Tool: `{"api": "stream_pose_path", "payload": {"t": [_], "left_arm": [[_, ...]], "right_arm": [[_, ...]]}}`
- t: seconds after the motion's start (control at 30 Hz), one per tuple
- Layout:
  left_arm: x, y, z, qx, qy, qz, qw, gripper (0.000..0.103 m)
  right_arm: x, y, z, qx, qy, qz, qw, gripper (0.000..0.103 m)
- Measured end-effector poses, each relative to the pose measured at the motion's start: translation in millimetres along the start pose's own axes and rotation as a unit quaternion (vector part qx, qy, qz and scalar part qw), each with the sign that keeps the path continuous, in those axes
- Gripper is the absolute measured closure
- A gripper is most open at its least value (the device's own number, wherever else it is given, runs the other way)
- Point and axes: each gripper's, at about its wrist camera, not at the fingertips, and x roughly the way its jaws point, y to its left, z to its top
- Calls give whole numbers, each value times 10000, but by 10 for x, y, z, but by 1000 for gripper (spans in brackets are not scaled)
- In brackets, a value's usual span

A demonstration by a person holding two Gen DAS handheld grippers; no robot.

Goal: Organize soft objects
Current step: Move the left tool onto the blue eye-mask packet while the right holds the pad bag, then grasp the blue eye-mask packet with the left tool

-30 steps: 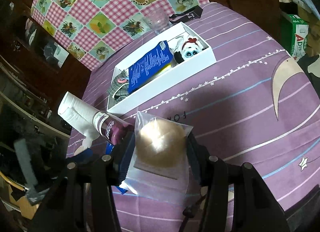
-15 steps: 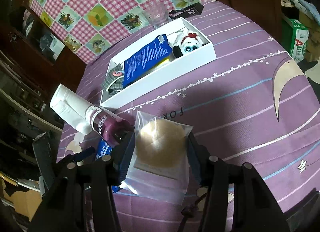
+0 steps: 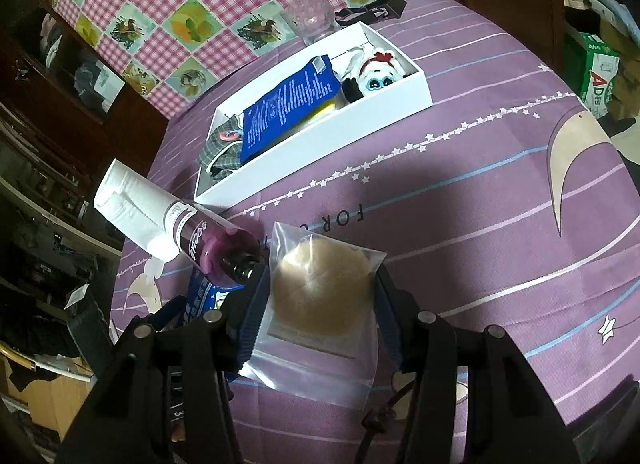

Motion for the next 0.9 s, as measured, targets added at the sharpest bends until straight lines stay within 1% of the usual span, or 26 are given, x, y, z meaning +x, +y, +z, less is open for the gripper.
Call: {"api": "stream_pose_path", "payload": {"t": [0.17, 0.23, 0.33, 0.37, 0.4, 0.43, 0.53, 0.6, 0.63, 0.67, 0.7, 0.8, 0.9], "left_arm": [[-19, -7, 15, 95, 46, -58, 9999, 0], [-33, 4, 15, 110, 86, -92, 9999, 3], [-72, -26, -1, 165, 61, -123, 9998, 12], [-82, -40, -6, 181, 44, -118, 9998, 16], [-102, -56, -15, 191, 20, -126, 9997, 22], [-118, -63, -20, 199, -7, -117, 9997, 26], [-142, -81, -38, 209, -64, -88, 9997, 31], [-160, -83, -36, 194, -98, -57, 9997, 42], [-170, -86, -38, 198, -120, -36, 9997, 43], [-179, -97, -44, 232, -156, 4, 9996, 48], [-189, -115, -49, 282, -201, 60, 9994, 49], [-201, -158, -62, 417, -316, 146, 9985, 49], [-198, -133, -48, 332, -311, 54, 9990, 46]], "right_arm": [[22, -8, -5, 21, 56, -25, 10000, 49], [21, -19, -3, 40, 71, -17, 10000, 49], [20, -28, -2, 54, 91, -17, 9999, 49], [19, -28, -2, 52, 94, -19, 9999, 49], [19, -28, -2, 47, 94, -22, 9999, 49], [20, -27, -1, 41, 99, -27, 9999, 49], [33, -17, -8, 7, 118, -61, 9999, 49], [48, -10, -11, -14, 137, -94, 9999, 49], [54, -10, -12, -19, 147, -105, 9998, 49], [55, -8, -11, -21, 153, -112, 9998, 49], [59, -4, -9, -23, 158, -126, 9998, 49], [64, -11, -11, -20, 170, -160, 9997, 49], [68, -13, -15, -23, 188, -175, 9997, 49]]}}
